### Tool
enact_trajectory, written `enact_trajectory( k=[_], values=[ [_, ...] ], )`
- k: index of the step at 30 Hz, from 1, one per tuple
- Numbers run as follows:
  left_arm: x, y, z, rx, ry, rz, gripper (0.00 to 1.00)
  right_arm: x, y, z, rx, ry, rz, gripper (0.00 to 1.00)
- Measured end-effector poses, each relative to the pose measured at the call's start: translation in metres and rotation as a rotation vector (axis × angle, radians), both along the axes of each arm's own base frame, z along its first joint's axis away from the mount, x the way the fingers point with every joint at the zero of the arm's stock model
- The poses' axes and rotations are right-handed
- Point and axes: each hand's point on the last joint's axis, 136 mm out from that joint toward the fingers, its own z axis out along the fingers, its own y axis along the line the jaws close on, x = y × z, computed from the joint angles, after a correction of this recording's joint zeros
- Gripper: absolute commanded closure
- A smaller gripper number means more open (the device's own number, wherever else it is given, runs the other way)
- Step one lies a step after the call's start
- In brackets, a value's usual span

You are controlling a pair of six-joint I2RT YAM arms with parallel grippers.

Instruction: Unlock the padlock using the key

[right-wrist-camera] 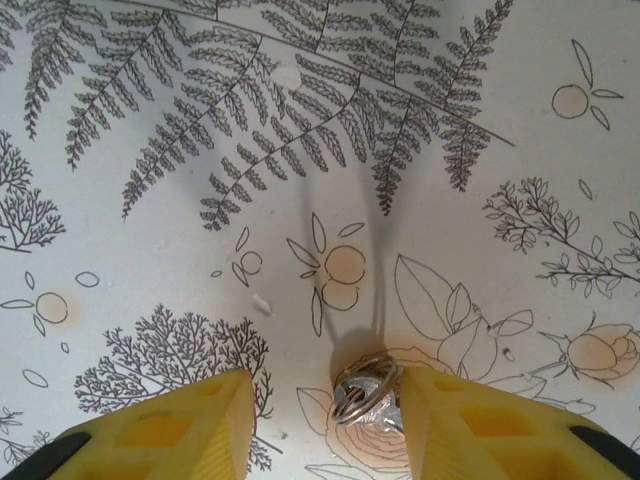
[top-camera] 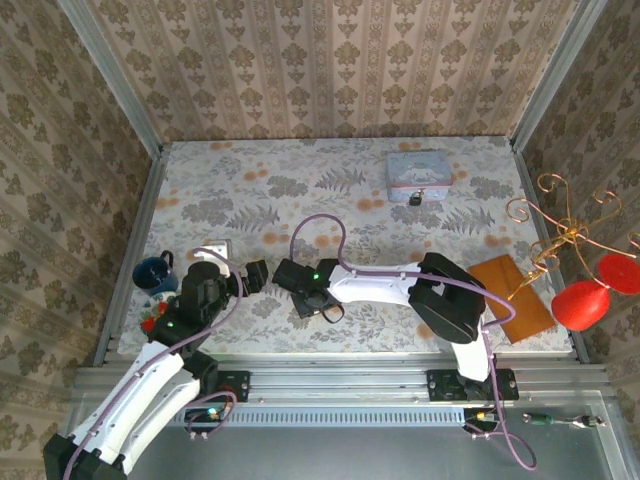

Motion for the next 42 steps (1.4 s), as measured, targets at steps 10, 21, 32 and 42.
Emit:
enact_trajectory(
  k=[10,21,32,42],
  values=[
    [0.0,0.0,0.0,0.002,0.001,0.0,0.0,0.001,-0.02,0.0,-0.094,-0.018,-0.017,0.58],
    [-0.002,0.0,-0.004,0.009,0.016,-0.005,0.0,0.014,-0.043,0.012,-0.11,-0.046,-0.077,0.6],
    [-0.002,0.0,-0.004,0.009,0.016,-0.005,0.0,0.011,-0.036,0.016,-0.085,-0.054,-0.064,0.61],
    [-0.002,0.0,-0.004,0.009,0.016,-0.005,0.0,0.01,-0.034,-0.002,-0.107,-0.032,-0.055,0.61]
  ],
)
